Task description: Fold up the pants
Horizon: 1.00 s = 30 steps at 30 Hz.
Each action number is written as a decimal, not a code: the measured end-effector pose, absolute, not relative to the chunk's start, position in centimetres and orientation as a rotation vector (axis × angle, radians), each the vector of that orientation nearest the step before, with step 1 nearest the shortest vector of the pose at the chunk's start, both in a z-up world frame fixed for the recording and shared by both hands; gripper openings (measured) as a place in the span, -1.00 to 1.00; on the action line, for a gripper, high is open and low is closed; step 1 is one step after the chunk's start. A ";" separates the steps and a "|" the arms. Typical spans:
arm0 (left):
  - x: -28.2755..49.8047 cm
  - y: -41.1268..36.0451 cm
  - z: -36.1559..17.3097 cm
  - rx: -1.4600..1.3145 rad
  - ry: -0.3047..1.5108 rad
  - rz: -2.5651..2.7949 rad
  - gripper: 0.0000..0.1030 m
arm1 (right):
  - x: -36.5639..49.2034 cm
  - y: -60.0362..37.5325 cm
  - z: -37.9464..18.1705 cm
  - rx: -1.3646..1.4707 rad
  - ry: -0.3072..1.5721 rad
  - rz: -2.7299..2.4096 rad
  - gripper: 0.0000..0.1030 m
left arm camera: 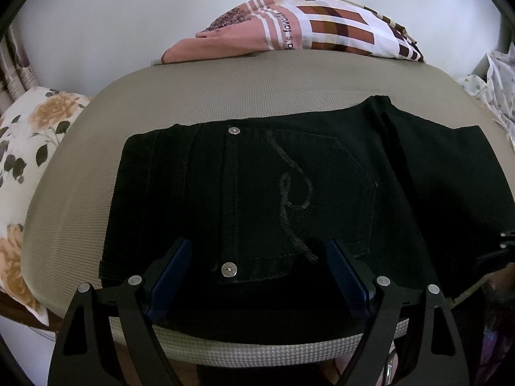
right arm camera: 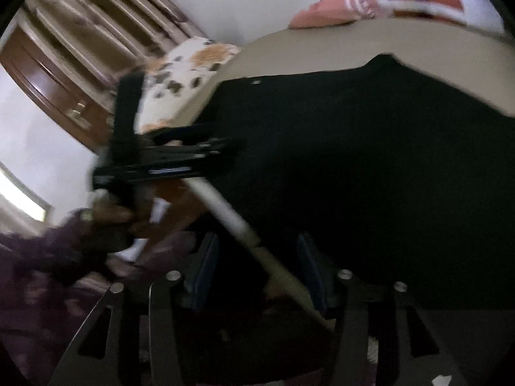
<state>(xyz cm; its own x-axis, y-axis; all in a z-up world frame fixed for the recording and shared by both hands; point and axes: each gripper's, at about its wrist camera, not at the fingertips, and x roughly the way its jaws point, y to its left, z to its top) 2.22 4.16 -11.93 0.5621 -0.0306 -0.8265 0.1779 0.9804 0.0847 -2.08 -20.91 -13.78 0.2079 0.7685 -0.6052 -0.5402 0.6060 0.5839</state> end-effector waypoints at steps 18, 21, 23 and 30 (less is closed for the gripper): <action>2.1 3.8 -11.8 0.173 0.975 -0.143 0.66 | -0.4 -26.9 -17.5 1.002 1.135 0.872 -0.23; 1.9 3.7 -11.6 0.175 0.969 -0.150 0.67 | -0.7 -26.3 -18.9 1.097 1.190 0.794 -0.23; 1.9 3.7 -11.4 0.172 0.967 -0.155 0.66 | -0.8 -26.3 -19.6 1.126 1.203 0.732 -0.20; 2.0 3.3 -11.2 0.173 0.970 -0.172 0.66 | -0.6 -26.7 -19.8 1.180 1.191 0.651 -0.17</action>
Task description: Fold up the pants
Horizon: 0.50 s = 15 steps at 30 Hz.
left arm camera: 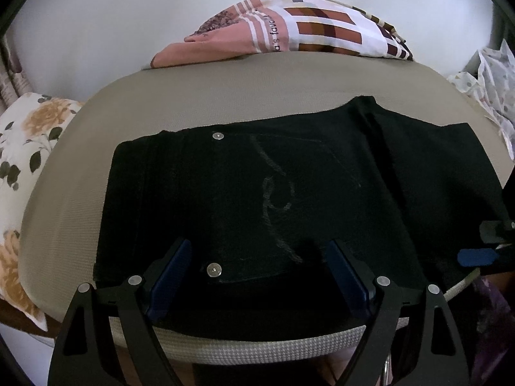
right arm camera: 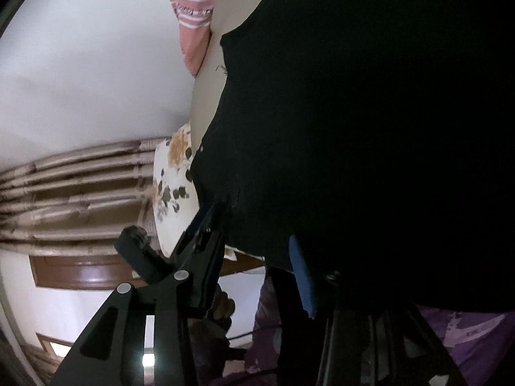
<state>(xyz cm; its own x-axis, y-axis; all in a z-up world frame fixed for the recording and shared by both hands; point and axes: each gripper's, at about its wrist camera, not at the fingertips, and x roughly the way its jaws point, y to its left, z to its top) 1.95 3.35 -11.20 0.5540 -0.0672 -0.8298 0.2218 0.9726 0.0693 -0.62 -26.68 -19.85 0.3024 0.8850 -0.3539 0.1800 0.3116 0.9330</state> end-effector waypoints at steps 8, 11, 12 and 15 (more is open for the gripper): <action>2.0 3.4 -11.1 0.167 0.973 -0.172 0.66 | -1.4 -26.5 -20.4 1.347 1.179 0.631 0.12; 2.1 3.5 -11.2 0.163 0.977 -0.168 0.66 | -1.9 -26.5 -21.0 1.385 1.193 0.633 0.12; 2.1 3.5 -11.2 0.162 0.975 -0.168 0.66 | -1.9 -26.4 -21.0 1.386 1.194 0.630 0.12; 2.1 3.6 -11.1 0.158 0.975 -0.169 0.66 | -1.7 -26.5 -21.4 1.400 1.186 0.619 0.13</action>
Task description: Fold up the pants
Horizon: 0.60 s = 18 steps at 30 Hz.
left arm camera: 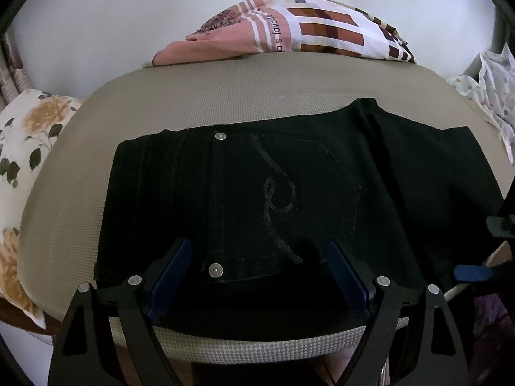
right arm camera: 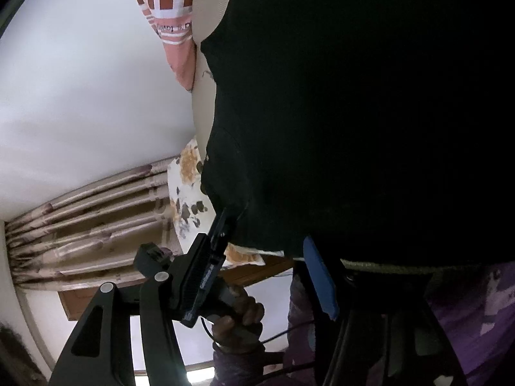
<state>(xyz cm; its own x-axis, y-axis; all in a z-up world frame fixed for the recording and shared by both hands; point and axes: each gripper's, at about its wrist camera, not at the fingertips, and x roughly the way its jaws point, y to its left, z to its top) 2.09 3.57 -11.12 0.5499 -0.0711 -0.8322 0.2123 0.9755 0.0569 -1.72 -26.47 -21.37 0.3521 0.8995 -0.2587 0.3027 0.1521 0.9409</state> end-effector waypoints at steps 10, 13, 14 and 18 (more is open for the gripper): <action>2.1 3.3 -11.5 0.167 0.991 -0.174 0.66 | -1.1 -26.6 -22.5 1.387 1.193 0.488 -0.80; 2.1 3.3 -11.6 0.168 0.991 -0.172 0.66 | -1.1 -26.6 -22.6 1.380 1.189 0.472 -0.86; 2.1 3.3 -11.6 0.167 0.993 -0.171 0.66 | -1.1 -26.5 -22.2 1.351 1.184 0.480 -0.86; 2.3 3.5 -11.9 0.166 1.003 -0.166 0.66 | -1.4 -26.4 -21.4 1.310 1.180 0.512 -0.88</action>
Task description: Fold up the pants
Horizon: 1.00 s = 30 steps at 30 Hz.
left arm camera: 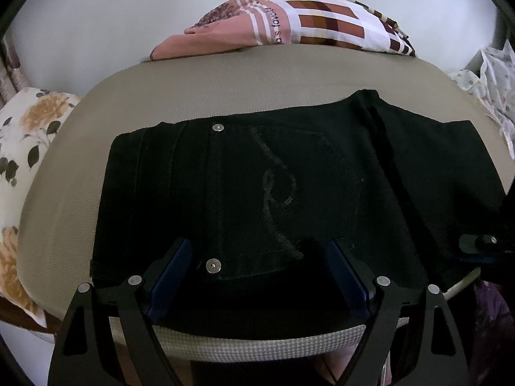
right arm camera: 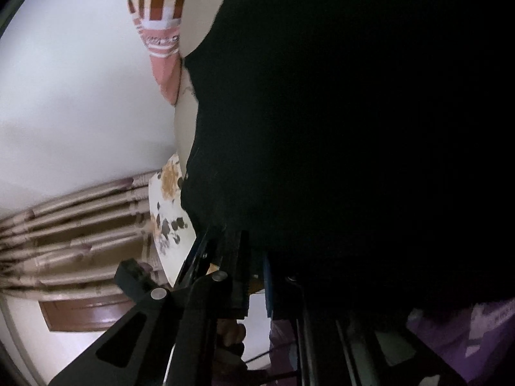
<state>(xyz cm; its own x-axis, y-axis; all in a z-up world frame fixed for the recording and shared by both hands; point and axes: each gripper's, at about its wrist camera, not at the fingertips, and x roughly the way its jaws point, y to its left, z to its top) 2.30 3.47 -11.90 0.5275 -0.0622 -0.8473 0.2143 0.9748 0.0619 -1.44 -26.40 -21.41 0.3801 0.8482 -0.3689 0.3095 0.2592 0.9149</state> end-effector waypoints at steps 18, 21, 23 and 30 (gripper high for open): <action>2.4 3.7 -12.0 0.171 1.016 -0.158 0.67 | -2.4 -26.8 -22.7 1.449 1.177 0.528 -0.42; 2.4 3.6 -12.2 0.174 1.020 -0.160 0.66 | -2.1 -27.0 -22.4 1.470 1.142 0.535 -0.32; 2.4 3.5 -12.2 0.181 1.019 -0.161 0.67 | -1.7 -26.9 -22.4 1.463 1.129 0.537 -0.32; 2.4 3.5 -12.2 0.182 1.015 -0.157 0.67 | -2.3 -26.4 -22.3 1.532 1.152 0.544 -0.05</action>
<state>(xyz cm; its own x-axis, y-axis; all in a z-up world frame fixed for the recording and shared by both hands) 2.40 3.50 -12.16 0.5191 -0.0455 -0.8535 0.2140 0.9737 0.0782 -2.34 -26.37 -22.27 0.4238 0.8757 -0.2314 0.3777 0.0614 0.9239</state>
